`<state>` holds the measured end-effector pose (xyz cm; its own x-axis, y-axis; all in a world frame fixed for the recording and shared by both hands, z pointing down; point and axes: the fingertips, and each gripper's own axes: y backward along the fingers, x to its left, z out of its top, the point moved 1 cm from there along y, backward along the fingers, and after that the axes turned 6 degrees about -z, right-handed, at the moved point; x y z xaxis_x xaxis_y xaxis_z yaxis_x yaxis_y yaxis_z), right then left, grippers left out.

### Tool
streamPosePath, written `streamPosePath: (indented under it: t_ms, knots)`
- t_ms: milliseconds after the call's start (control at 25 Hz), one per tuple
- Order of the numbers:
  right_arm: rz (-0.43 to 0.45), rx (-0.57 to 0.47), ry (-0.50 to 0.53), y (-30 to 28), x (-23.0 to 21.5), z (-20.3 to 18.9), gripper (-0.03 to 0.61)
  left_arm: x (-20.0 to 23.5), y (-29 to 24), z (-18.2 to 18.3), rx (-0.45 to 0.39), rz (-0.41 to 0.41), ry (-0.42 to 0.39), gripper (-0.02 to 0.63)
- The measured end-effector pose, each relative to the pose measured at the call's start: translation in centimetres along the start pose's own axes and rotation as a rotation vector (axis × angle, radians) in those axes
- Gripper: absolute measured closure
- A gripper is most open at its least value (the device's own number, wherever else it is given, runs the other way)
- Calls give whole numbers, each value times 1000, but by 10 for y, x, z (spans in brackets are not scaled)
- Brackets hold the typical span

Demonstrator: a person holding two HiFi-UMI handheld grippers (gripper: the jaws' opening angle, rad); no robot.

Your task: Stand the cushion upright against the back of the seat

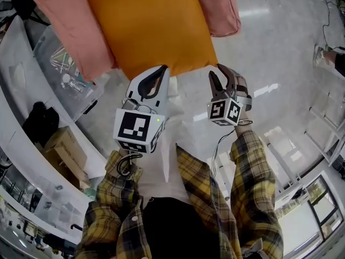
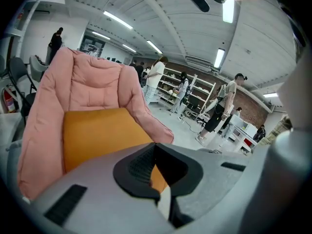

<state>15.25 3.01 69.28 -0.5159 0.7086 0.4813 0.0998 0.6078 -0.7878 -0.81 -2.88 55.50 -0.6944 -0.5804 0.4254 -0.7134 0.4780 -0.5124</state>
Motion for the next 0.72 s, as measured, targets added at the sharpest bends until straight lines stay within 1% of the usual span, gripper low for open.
streamPosePath:
  t_ms: [240,320,520,640,720]
  knots:
    - [-37,-4,113,-36,10,-37,346,6,-21,-20,11,10,16,611]
    - [-58,-11,167,-43,14,-45,330,6,-24,-29,20,17,32,611]
    - [-96,-42,287,-58,27,-55,328,7,-27,-43,21,30,63,611]
    - [-157,-66,324,-65,28,-58,328,4,-29,-51,22,27,75,611]
    - [-180,-83,334,-71,31,-57,328,3,-29,-55,24,26,78,611]
